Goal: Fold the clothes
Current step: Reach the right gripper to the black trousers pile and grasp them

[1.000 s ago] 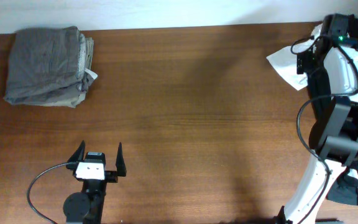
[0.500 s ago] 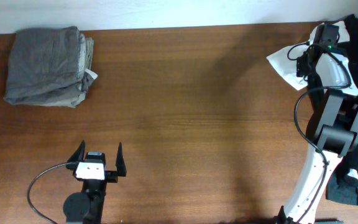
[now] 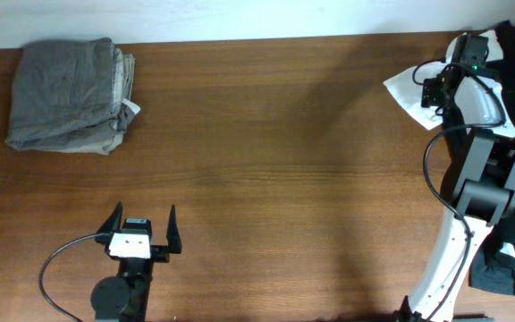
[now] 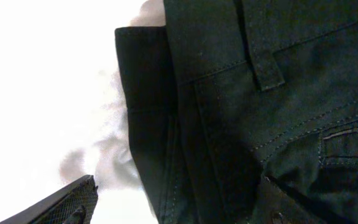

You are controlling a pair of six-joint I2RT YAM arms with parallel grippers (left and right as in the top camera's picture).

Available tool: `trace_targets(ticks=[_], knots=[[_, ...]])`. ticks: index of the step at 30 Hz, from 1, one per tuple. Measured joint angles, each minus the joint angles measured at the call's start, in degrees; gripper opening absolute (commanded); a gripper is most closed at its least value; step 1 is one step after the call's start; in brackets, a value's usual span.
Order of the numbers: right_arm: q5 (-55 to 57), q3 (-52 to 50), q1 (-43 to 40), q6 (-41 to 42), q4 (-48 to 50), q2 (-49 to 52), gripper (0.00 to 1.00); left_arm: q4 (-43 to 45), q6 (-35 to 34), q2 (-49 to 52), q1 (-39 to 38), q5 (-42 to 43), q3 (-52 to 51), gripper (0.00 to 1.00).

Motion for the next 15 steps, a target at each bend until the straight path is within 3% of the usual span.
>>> trace_targets(ticks=[2, 11, 12, 15], knots=[[-1.29, 0.02, -1.27, 2.43, 0.79, 0.00, 0.80, 0.00, 0.00, 0.00, 0.00, 0.00, 0.00, 0.99], [-7.52, 0.09, -5.29, 3.76, 0.83, 0.00, 0.79, -0.02, 0.00, 0.00, 0.00, 0.00, 0.00, 0.99], [-7.54, 0.09, -5.27, 3.76, 0.83, 0.00, 0.73, 0.00, 0.00, 0.00, 0.00, 0.00, 0.00, 0.99], [-7.78, 0.09, -5.22, 3.26, 0.55, 0.00, 0.40, 0.00, 0.00, 0.00, 0.00, 0.00, 0.00, 0.99]])
